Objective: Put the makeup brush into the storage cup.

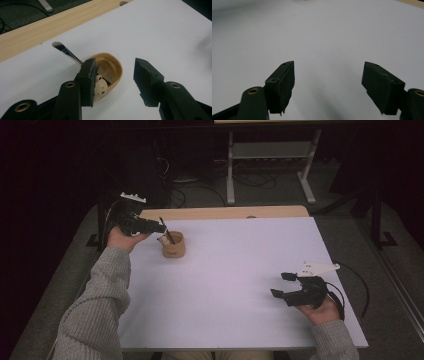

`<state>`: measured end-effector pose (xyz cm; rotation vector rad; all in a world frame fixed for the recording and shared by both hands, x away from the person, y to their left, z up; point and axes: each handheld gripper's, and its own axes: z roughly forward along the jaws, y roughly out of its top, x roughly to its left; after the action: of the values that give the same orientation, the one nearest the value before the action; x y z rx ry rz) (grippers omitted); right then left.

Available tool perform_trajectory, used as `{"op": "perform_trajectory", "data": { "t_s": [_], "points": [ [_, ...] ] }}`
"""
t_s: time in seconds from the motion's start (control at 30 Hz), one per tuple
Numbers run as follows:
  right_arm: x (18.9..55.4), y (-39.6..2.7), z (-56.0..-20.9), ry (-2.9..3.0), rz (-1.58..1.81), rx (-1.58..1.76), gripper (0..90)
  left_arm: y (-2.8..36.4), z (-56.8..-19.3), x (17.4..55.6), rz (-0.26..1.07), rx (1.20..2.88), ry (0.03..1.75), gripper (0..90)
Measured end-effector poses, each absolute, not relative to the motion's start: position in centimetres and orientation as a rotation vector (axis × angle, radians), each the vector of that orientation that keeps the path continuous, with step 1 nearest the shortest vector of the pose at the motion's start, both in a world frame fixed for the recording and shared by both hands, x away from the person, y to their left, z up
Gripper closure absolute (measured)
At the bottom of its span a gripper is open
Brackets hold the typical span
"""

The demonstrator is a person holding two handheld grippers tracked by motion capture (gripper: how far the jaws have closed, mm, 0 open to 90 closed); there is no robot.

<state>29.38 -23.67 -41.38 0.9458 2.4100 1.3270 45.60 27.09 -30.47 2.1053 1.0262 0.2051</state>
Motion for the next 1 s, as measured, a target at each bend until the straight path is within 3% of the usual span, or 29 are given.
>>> {"op": "perform_trajectory", "data": {
  "t_s": [1.0],
  "points": [
    [29.6,-24.4,-41.5,2.381,1.321,0.983,25.2,26.2,-30.3,42.7,0.219,2.089,0.935,46.3]
  ]
}}
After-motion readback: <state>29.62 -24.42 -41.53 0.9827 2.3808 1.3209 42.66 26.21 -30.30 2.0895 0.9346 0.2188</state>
